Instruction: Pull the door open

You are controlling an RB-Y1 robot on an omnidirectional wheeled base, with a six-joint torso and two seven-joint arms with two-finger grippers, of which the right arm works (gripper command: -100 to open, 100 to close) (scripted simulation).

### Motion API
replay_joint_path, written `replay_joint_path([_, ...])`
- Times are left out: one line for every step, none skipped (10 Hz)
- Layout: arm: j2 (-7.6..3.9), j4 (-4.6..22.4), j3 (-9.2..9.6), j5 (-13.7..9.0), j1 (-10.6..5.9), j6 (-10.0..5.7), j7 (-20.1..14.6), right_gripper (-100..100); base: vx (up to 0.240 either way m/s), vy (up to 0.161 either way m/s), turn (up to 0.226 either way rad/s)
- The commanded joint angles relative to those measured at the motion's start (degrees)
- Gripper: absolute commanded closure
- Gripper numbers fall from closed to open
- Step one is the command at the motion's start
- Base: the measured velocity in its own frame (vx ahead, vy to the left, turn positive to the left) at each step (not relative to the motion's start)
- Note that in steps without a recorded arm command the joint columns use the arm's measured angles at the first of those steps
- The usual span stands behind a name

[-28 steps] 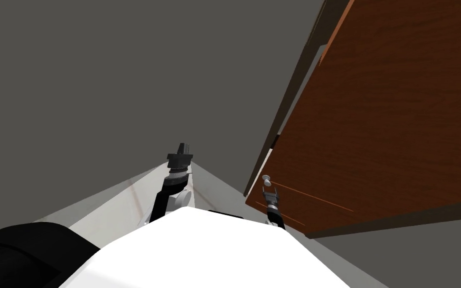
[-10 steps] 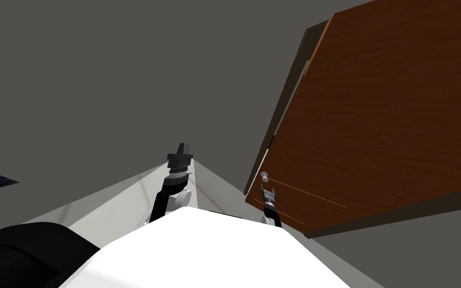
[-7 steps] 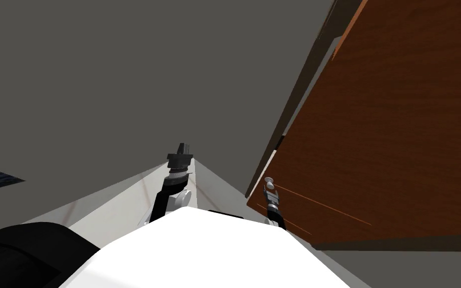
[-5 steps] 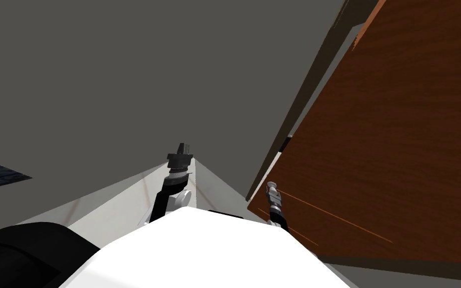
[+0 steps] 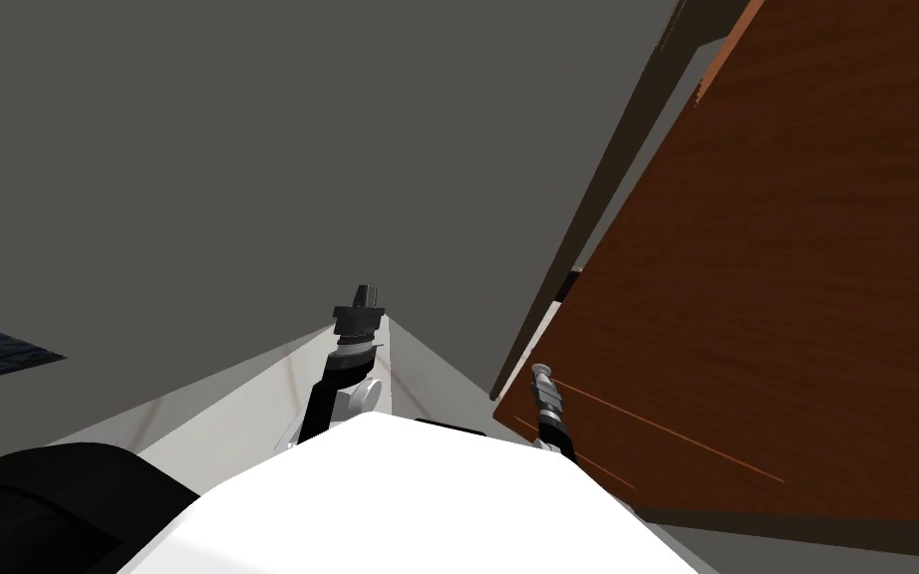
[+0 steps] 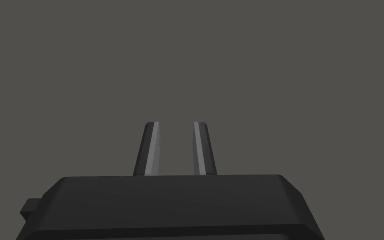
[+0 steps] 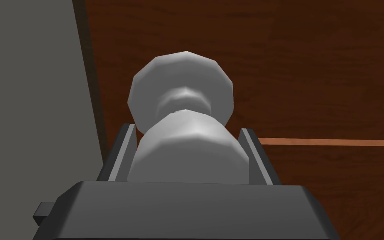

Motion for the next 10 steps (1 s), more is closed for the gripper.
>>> replay_joint_path([0.19, -0.1, 0.13, 0.0, -0.04, -0.06, 0.0, 100, -0.008, 0.004, -0.004])
replay_joint_path([0.19, -0.1, 0.13, 0.0, -0.04, -0.06, 0.0, 100, 0.000, 0.000, 0.000])
replay_joint_path([-0.94, -0.4, 1.21, 0.4, 0.61, -0.27, -1.5, 100, -0.144, -0.013, 0.124])
replay_joint_path([-1.18, -0.5, 1.49, 0.5, 0.74, -0.35, -1.9, 100, -0.213, -0.030, 0.118])
replay_joint_path([-1.99, -0.8, 2.46, 0.8, 1.18, -0.61, -3.1, 100, -0.204, -0.049, 0.128])
replay_joint_path([-2.58, -1.0, 3.17, 1.1, 1.51, -0.81, -4.0, 100, -0.238, -0.067, 0.142])
replay_joint_path([-3.19, -1.3, 3.90, 1.3, 1.85, -1.01, -4.9, 100, -0.236, -0.040, 0.126])
replay_joint_path([-3.81, -1.5, 4.64, 1.6, 2.19, -1.21, -5.8, 100, -0.214, -0.016, 0.130])
replay_joint_path([-4.40, -1.8, 5.35, 1.9, 2.51, -1.40, -6.7, 100, -0.184, 0.008, 0.104])
replay_joint_path([-4.96, -2.0, 6.02, 2.1, 2.82, -1.58, -7.6, 100, -0.183, -0.021, 0.084])
